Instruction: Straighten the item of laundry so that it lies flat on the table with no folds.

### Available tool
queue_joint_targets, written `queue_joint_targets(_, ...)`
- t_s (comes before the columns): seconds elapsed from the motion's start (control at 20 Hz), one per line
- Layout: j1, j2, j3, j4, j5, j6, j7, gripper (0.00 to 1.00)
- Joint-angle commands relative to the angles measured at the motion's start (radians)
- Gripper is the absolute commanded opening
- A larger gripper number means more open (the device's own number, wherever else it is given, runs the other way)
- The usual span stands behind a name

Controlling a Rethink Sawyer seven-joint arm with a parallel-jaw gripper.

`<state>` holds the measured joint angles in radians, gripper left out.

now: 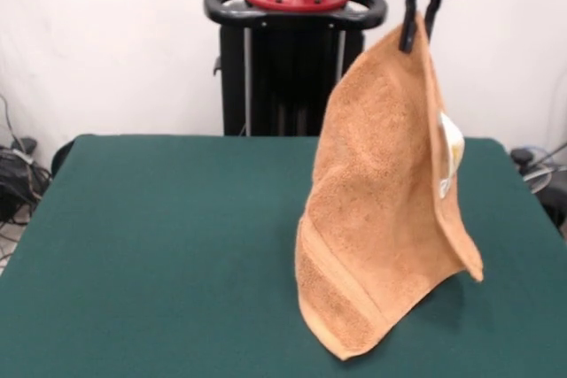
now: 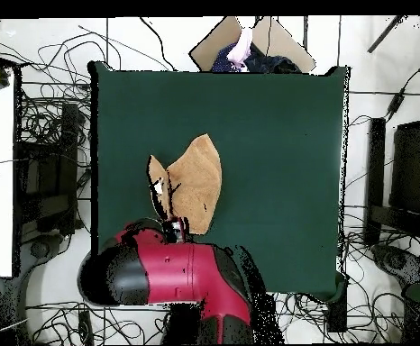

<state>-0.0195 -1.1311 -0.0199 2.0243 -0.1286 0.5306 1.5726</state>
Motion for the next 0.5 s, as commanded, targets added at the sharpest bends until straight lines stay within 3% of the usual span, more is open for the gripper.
queue_joint_targets(0.05, 0.051, -0.038, -0.047, 0.022, 0.059, 0.145, 0.27, 0.0)
queue_joint_targets(0.5, 0.146, -0.105, -0.095, 0.029, 0.069, 0.244, 0.354, 0.0)
